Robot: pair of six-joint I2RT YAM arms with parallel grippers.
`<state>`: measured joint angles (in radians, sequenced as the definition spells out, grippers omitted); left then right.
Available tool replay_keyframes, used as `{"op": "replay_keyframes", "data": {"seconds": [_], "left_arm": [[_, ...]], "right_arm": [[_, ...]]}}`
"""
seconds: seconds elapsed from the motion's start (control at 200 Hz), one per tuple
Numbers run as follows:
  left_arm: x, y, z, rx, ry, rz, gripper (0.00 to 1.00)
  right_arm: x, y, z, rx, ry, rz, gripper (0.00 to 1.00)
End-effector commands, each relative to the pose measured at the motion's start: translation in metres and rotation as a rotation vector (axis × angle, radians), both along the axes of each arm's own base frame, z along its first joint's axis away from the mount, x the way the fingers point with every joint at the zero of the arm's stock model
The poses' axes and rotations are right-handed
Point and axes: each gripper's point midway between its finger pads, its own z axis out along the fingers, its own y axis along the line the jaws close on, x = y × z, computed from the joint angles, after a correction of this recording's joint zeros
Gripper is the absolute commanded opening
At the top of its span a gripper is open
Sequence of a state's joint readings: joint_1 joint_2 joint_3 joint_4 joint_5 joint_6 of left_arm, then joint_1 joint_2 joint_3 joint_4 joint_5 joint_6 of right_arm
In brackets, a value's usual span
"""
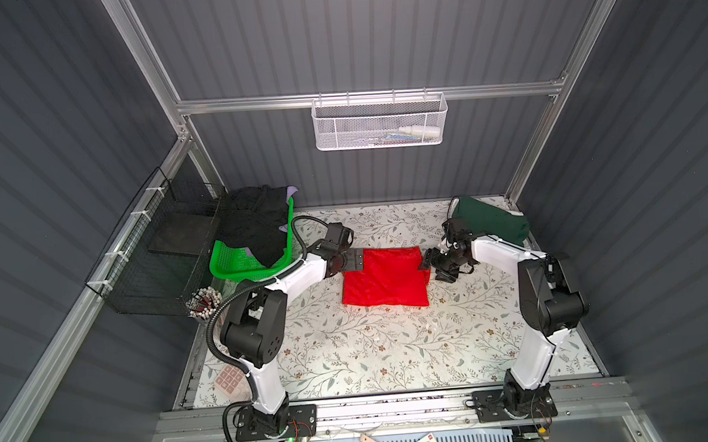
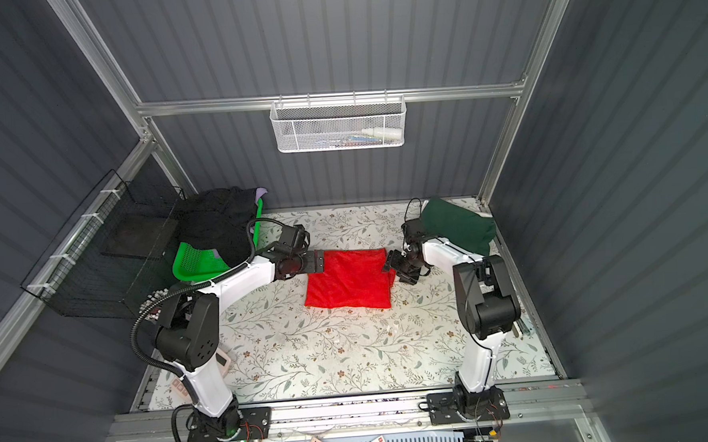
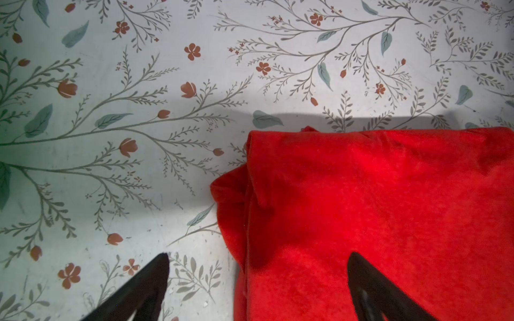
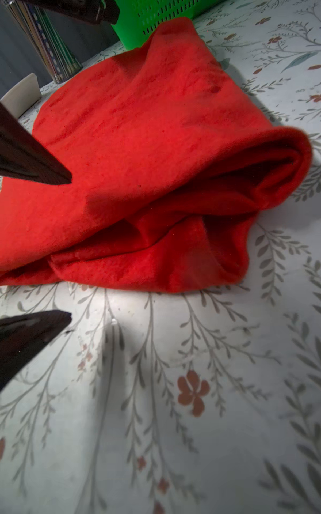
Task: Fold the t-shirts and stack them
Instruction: 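Grasp the folded red shirt's edge with the right gripper while the left gripper withdraws, then carry the red shirt with the right gripper onto the green shirt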
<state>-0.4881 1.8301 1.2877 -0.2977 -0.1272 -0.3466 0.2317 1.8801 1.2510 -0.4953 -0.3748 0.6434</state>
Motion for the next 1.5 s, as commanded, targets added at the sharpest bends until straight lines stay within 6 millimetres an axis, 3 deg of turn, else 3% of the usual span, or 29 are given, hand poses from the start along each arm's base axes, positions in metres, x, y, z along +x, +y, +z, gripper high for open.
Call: {"op": "replay_keyframes", "data": {"seconds": [0.0, 0.205, 0.51, 0.61, 0.785, 0.951, 1.091, 1.256, 1.496], "left_arm": [[0.0, -0.001, 0.014, -0.025, -0.027, -0.009, 1.0], [-0.003, -0.003, 0.009, -0.042, -0.011, -0.006, 1.0], [-0.005, -0.003, 0.006, -0.047, -0.001, -0.003, 1.0], [-0.006, -0.002, 0.005, -0.047, -0.006, -0.003, 1.0], [-0.008, 0.0, 0.004, -0.045, -0.003, -0.001, 1.0], [-0.009, 0.002, 0.002, -0.047, -0.007, 0.002, 1.0], [-0.009, 0.002, 0.001, -0.051, -0.005, 0.0, 1.0], [-0.013, 0.002, 0.0, -0.064, -0.009, -0.007, 1.0], [-0.018, -0.001, -0.004, -0.107, -0.004, -0.015, 1.0]], "right_arm": [[0.003, 0.009, -0.012, 0.031, 0.024, -0.009, 0.69], [0.003, 0.008, -0.027, -0.006, 0.049, -0.004, 0.68], [0.013, 0.014, -0.032, -0.01, 0.039, 0.004, 0.64], [0.02, 0.02, -0.03, 0.022, 0.018, 0.007, 0.57], [0.035, 0.023, -0.022, 0.023, -0.022, 0.016, 0.31], [0.06, 0.022, 0.002, 0.005, -0.104, 0.03, 0.0], [0.079, 0.021, 0.031, -0.004, -0.167, 0.041, 0.0], [0.098, 0.002, 0.065, -0.102, -0.256, 0.04, 0.0], [0.128, -0.018, 0.13, -0.2, -0.404, 0.075, 0.0]]}}
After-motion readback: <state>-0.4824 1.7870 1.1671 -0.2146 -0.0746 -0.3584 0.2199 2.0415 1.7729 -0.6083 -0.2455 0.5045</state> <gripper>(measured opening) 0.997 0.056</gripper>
